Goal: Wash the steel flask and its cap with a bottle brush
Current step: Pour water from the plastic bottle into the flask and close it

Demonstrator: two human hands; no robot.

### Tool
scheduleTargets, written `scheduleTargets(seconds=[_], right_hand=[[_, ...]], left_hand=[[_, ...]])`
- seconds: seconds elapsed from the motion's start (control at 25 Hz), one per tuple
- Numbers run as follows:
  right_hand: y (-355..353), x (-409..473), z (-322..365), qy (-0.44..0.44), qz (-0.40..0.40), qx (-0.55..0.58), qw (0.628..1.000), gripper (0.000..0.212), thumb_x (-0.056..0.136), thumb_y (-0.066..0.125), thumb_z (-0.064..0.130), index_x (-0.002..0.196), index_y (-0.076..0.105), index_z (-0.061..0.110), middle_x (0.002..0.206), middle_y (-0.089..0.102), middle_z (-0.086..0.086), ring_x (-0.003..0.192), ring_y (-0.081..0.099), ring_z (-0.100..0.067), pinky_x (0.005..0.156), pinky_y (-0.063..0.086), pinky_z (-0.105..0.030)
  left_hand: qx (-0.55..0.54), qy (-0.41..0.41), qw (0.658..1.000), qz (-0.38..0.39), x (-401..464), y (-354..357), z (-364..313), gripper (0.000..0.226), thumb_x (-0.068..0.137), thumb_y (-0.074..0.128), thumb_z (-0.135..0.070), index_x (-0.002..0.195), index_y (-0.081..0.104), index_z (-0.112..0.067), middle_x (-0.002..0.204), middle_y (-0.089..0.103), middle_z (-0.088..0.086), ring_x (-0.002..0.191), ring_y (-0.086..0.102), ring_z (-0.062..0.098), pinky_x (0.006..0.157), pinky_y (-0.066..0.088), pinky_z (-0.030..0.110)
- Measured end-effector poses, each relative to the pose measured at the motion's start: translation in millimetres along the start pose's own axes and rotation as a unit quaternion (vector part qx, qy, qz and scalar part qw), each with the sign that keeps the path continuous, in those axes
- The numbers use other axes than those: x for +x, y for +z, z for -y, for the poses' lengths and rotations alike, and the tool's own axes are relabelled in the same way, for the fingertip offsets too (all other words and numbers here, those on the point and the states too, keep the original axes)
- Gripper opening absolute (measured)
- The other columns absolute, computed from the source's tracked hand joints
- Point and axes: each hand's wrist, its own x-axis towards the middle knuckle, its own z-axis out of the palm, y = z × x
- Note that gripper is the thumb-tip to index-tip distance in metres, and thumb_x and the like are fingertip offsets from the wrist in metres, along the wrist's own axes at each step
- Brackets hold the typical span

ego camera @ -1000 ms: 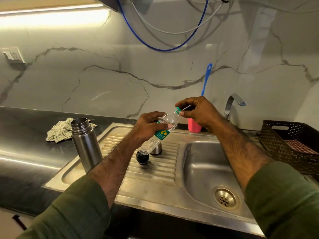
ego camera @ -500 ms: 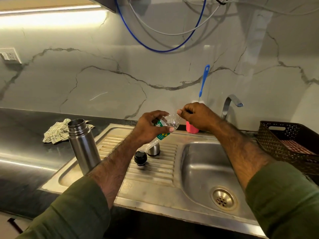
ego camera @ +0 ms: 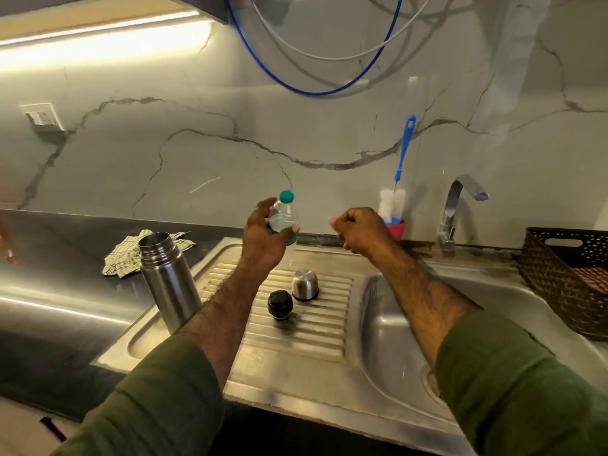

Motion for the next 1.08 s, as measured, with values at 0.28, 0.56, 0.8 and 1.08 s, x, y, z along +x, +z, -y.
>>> scheduleTargets(seconds=[0.28, 0.56, 0.8, 1.08], right_hand=[[77, 48, -11, 0.040, 0.047, 0.050, 0.997, 0.021, 0.098, 0.069, 0.036, 0.096, 0.071, 0.015, 0.091, 0.075, -0.003, 0.072, 0.072, -0.015, 0.064, 0.060, -0.032], [114, 90, -23, 0.017, 0.057, 0.041, 0.997, 0.021, 0.097, 0.071, 0.037, 0.091, 0.070, 0.017, 0.085, 0.073, 0.002, 0.072, 0.073, -0.017, 0.072, 0.063, -0.036], [124, 113, -33, 0.025, 0.069, 0.041, 0.996, 0.019, 0.097, 0.071, 0.036, 0.092, 0.069, 0.018, 0.087, 0.072, 0.001, 0.074, 0.071, -0.015, 0.063, 0.055, -0.029], [114, 113, -36, 0.031, 0.070, 0.043, 0.996, 0.020, 0.097, 0.071, 0.036, 0.091, 0.069, 0.018, 0.088, 0.073, 0.001, 0.071, 0.071, -0.014, 0.070, 0.061, -0.033]], left_hand=[[-0.029, -0.094, 0.985, -0.138, 36, 2, 45, 0.068, 0.094, 0.080, -0.013, 0.152, 0.047, -0.025, 0.151, 0.055, 0.008, 0.130, 0.061, 0.026, 0.108, 0.052, 0.036], [0.011, -0.108, 0.972, -0.209, 79, 14, 90, 0.069, 0.092, 0.083, -0.023, 0.152, 0.048, -0.027, 0.147, 0.058, 0.006, 0.127, 0.061, 0.023, 0.104, 0.055, 0.034], [0.038, -0.138, 0.965, -0.218, 93, 12, 107, 0.073, 0.093, 0.082, -0.028, 0.156, 0.045, -0.025, 0.146, 0.059, 0.006, 0.117, 0.058, 0.015, 0.099, 0.054, 0.032], [0.038, -0.160, 0.967, -0.196, 95, 4, 112, 0.091, 0.090, 0.085, -0.027, 0.165, 0.032, -0.024, 0.155, 0.055, 0.010, 0.139, 0.057, 0.029, 0.114, 0.051, 0.048]])
